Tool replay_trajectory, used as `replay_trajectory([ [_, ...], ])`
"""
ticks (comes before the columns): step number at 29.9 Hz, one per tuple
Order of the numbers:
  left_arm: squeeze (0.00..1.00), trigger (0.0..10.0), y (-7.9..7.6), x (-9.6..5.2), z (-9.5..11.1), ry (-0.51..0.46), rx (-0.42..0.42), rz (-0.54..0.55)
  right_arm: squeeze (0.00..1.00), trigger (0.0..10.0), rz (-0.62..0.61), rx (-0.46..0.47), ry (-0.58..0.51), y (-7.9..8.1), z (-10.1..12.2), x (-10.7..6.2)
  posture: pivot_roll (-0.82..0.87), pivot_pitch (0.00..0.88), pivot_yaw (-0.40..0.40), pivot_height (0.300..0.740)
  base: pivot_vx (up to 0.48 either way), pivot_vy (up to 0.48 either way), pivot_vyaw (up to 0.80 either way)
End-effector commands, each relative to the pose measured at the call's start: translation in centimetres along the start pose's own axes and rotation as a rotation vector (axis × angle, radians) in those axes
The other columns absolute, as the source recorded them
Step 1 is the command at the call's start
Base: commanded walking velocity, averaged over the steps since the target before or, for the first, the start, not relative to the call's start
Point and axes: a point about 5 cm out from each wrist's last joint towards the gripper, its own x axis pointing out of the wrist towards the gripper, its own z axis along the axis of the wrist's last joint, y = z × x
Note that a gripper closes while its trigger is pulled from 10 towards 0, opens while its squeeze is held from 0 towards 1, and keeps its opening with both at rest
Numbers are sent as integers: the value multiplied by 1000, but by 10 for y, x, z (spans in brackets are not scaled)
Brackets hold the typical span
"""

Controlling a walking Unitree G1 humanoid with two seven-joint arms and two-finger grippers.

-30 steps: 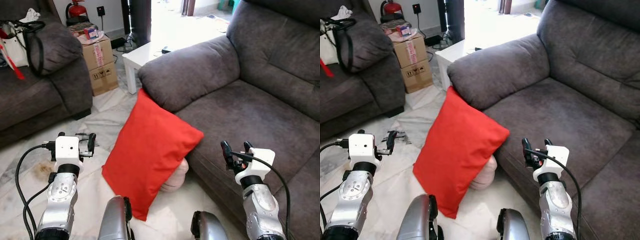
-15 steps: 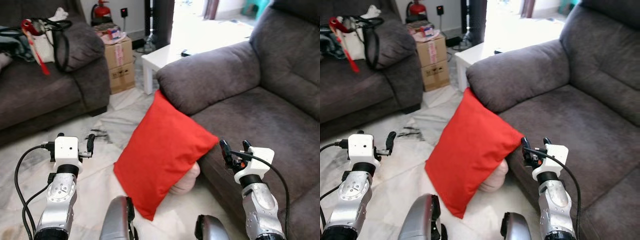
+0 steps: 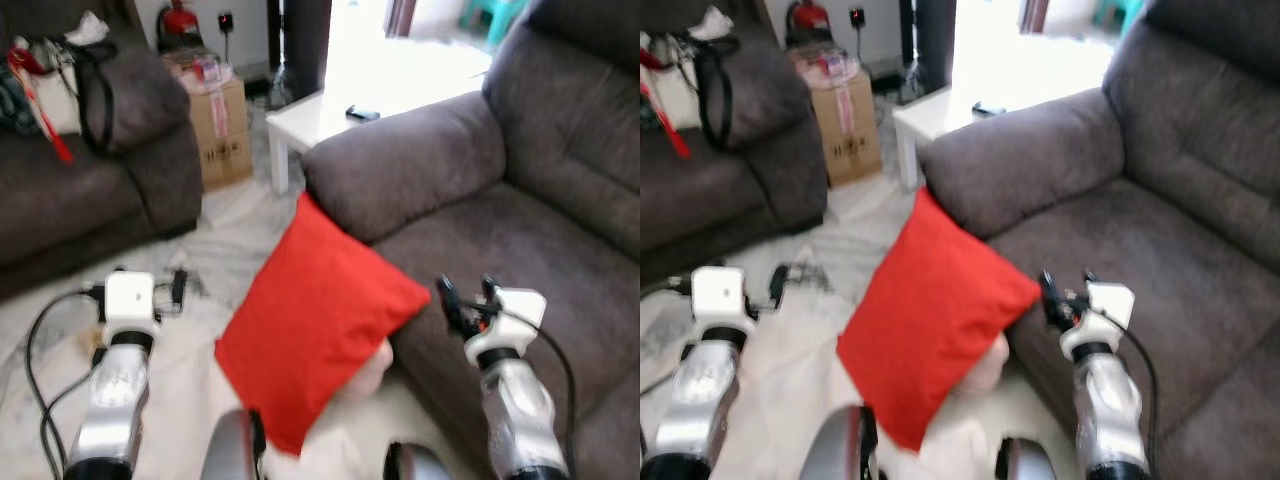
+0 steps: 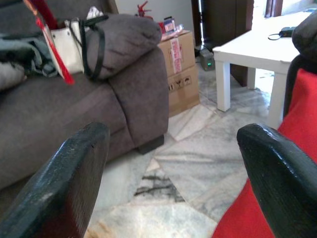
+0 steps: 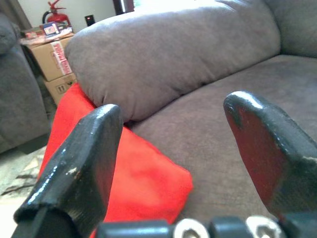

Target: Move the pillow to the sofa from floor

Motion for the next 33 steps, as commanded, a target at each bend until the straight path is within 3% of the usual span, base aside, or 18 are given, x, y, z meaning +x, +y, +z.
replay_trajectory([
  [1, 0, 10000, -4, -1, -1, 5, -17, -8, 0, 10000, -34, -1, 23, -10, -4, -5, 55, 99, -21, 592, 319, 0, 0],
  [17, 0, 10000, -6, -1, -4, 21, -15, -15, 0, 10000, -37, 4, 52, -11, -10, -8, 53, 105, -19, 592, 304, 0, 0],
  [22, 0, 10000, -9, -3, -11, 55, -37, -31, 0, 10000, -42, 17, 92, -11, -18, -6, 56, 110, -17, 592, 0, 0, 0],
  [30, 0, 10000, -10, -2, -15, 82, -39, -39, 0, 10000, -68, 101, 158, -9, -29, 0, 59, 101, -9, 592, 0, 0, 0],
  [33, 0, 10000, -10, -1, -17, 92, -46, -38, 0, 10000, -95, 182, 212, -10, -38, 1, 65, 96, -10, 592, 0, 0, 0],
])
